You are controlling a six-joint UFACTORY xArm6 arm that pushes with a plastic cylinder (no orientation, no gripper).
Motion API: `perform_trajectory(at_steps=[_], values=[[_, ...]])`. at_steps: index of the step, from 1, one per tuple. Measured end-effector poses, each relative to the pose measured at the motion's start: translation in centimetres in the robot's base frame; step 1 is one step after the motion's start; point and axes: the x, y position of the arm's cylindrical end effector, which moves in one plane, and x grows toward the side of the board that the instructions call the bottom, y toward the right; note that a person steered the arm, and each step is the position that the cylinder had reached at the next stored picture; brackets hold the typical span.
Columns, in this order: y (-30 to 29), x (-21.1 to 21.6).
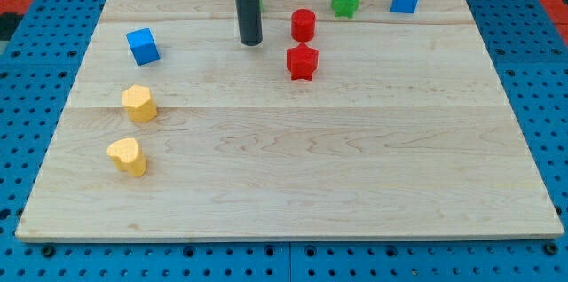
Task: Push the green circle into the yellow hexagon
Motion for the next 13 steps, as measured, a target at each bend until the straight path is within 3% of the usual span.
perform_trajectory(at_steps=[4, 5, 6, 7, 8, 9, 10, 12, 13], values=[[1.7, -10.3], [-4.5, -10.3], [-4.7, -9.1], [-10.0, -8.9], [-9.0, -8.0], [-4.4, -6.0], [-4.5, -4.0], [-9.9, -5.0], [-8.9, -2.6]])
